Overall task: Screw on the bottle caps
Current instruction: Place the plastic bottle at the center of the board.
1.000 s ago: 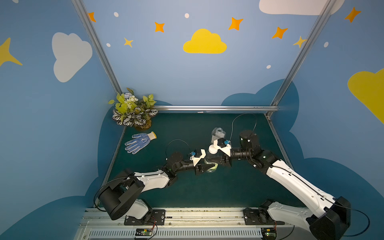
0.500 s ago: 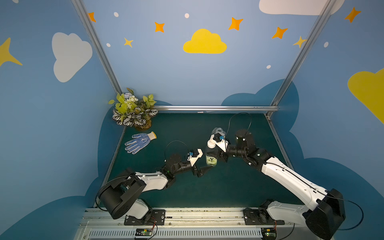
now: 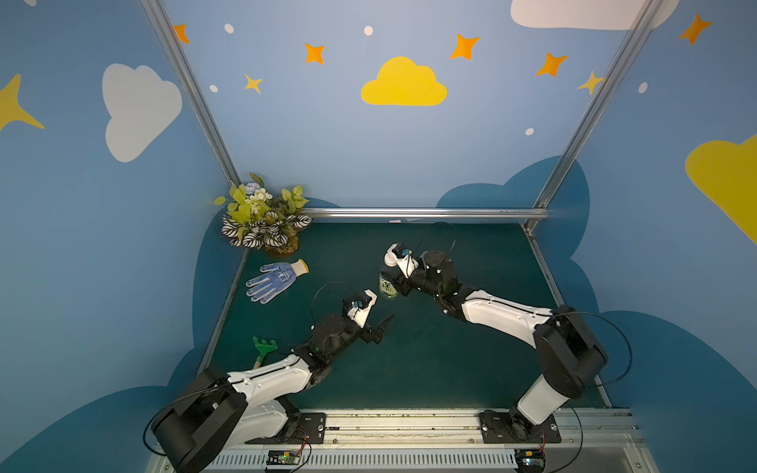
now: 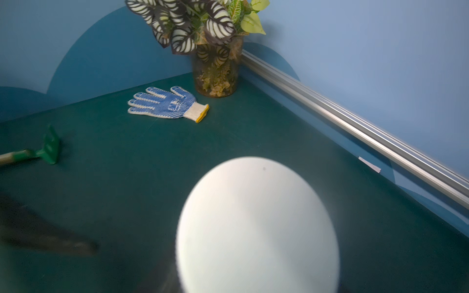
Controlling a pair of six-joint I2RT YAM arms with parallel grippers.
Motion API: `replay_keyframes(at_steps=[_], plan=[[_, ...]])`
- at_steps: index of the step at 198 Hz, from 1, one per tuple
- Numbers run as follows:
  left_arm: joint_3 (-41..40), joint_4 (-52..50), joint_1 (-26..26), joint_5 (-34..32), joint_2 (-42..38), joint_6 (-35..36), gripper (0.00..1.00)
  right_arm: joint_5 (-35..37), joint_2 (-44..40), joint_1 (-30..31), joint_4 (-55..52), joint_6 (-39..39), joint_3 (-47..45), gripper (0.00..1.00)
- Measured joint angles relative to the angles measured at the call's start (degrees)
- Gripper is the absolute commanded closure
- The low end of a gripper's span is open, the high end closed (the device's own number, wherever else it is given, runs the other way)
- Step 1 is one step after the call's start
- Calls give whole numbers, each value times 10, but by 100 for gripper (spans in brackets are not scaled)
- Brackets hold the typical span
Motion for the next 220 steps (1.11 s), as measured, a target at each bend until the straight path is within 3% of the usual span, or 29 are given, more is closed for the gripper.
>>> replay_keyframes(at_steps=[52, 133, 220], plan=[[-32, -87, 1, -65, -89, 0, 2, 36, 119, 6, 69, 11, 84, 65], [-40, -127, 6, -90, -116, 0, 2, 44, 166, 6, 3, 6, 156, 61], [-40, -127, 7, -89, -109, -2, 2, 62, 149, 5, -45, -6, 151, 5]])
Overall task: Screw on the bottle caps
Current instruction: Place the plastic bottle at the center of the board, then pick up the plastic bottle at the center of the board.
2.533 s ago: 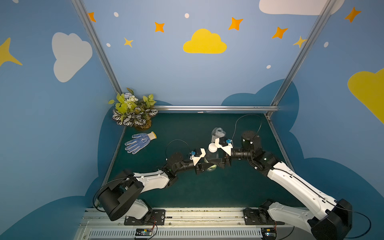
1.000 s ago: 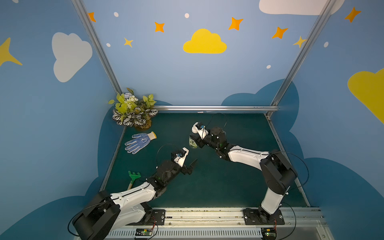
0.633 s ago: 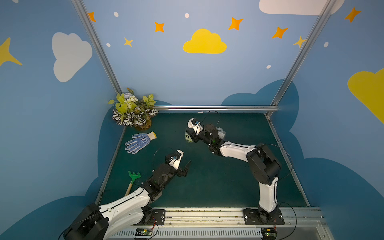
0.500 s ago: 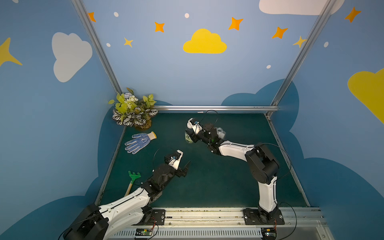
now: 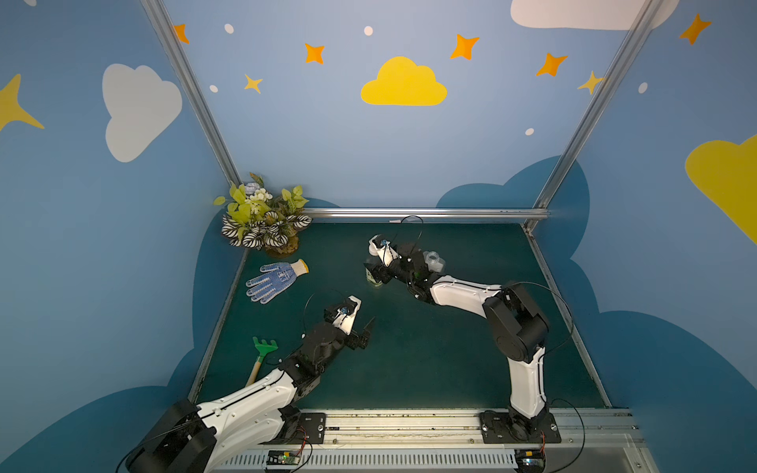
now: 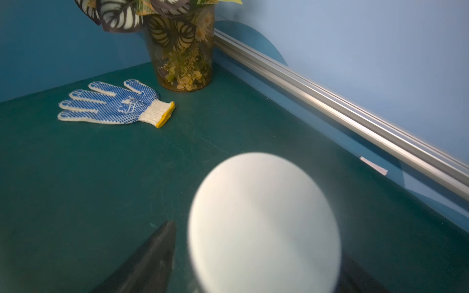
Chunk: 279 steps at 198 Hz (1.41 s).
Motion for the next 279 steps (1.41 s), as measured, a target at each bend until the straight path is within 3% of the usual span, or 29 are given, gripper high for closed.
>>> replay_keyframes(at_steps=[75, 121, 177, 237, 260, 279], plan=[[0, 2, 1, 14, 24, -5, 0, 59, -243, -10, -125, -50, -32, 2], [5, 12, 1, 33, 46, -15, 0, 34, -342, -108, -223, -66, -81, 2], [17, 23, 1, 52, 78, -16, 0, -17, -325, -178, -296, -98, -164, 2], [20, 31, 1, 63, 85, -16, 0, -76, -224, -206, -317, -143, -121, 2], [20, 36, 1, 69, 85, -15, 0, -98, -193, -211, -324, -167, -102, 12], [20, 43, 1, 78, 86, -13, 0, -115, -174, -212, -330, -184, -90, 25]])
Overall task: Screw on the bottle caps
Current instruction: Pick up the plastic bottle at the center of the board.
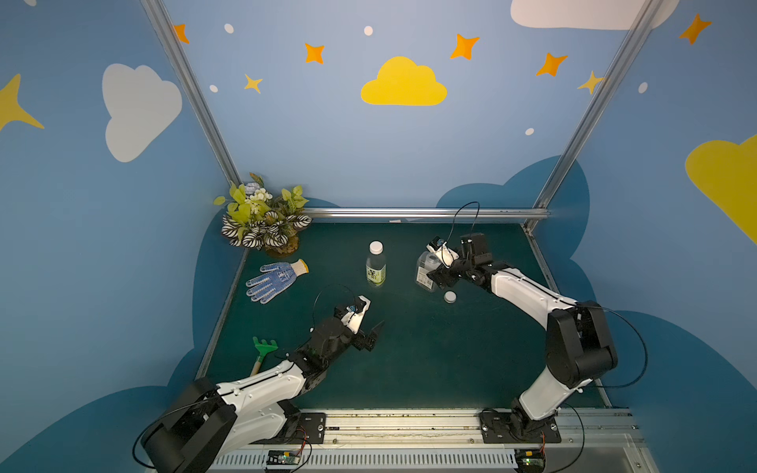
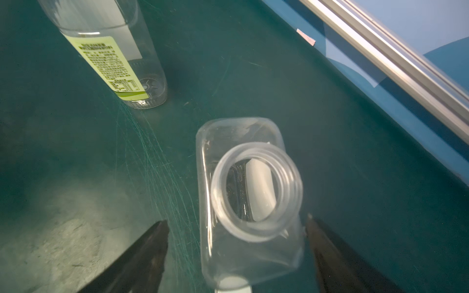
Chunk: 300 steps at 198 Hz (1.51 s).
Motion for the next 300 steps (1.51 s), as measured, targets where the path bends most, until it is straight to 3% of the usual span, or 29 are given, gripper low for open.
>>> replay_keyframes(at_steps=[41, 82, 110, 187, 243, 300], plan=[[0, 10, 0, 18, 0, 9, 0, -38, 29, -3, -19, -30, 28, 55], [0, 22, 2, 40, 0, 22, 0, -60, 28, -3, -36, -43, 30, 63], [0, 43, 3, 91, 0, 41, 0, -88, -12, -3, -86, -59, 24, 63], [56, 80, 6, 316, -12, 102, 0, -241, -254, 21, -256, -114, 2, 63], [104, 16, 25, 419, -36, 136, 0, -289, -325, 54, -343, -143, 4, 60], [153, -16, 25, 501, 38, 124, 0, -305, -322, 88, -415, -186, 54, 60]])
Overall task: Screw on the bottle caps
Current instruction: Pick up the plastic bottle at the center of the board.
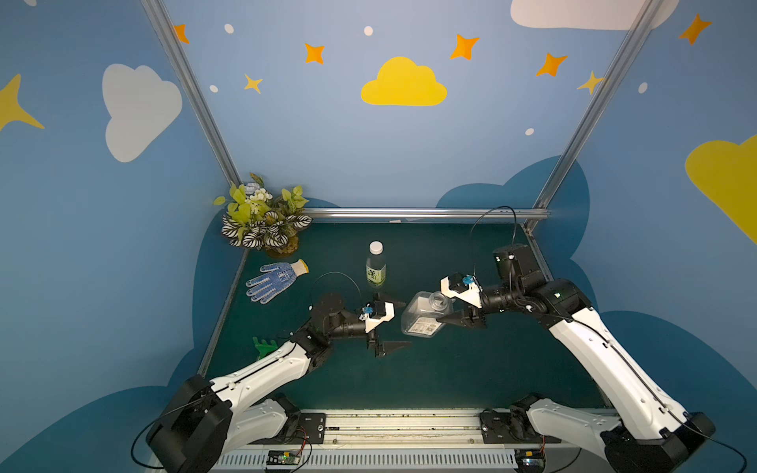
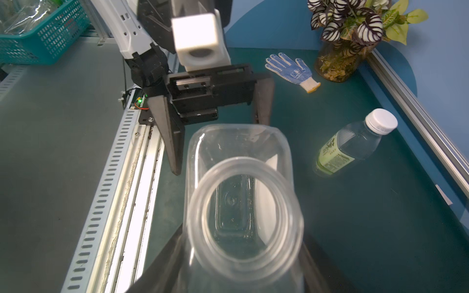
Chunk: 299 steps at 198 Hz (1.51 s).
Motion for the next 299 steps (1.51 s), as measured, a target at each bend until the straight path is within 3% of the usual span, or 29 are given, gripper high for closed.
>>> replay_keyframes(at_steps=[43, 100, 206, 232, 248, 278, 299], plan=[[12, -6, -1, 9, 40, -6, 6, 6, 30, 23, -23, -17, 24, 60], [17, 2, -7, 12, 71, -21, 29, 19, 41, 33, -24, -17, 24, 60], [25, 52, -8, 17, 102, -49, 33, 31, 57, 37, -14, -17, 24, 61], [25, 54, -8, 17, 102, -48, 45, 33, 63, 37, -12, -16, 24, 60], [25, 54, -8, 17, 102, -46, 51, 35, 63, 37, -10, -10, 24, 52], [25, 54, -8, 12, 102, -45, 53, 63, 61, 37, 1, 10, 24, 18], [24, 55, -8, -6, 99, -49, 55, 108, 40, 23, 23, 49, 16, 9]])
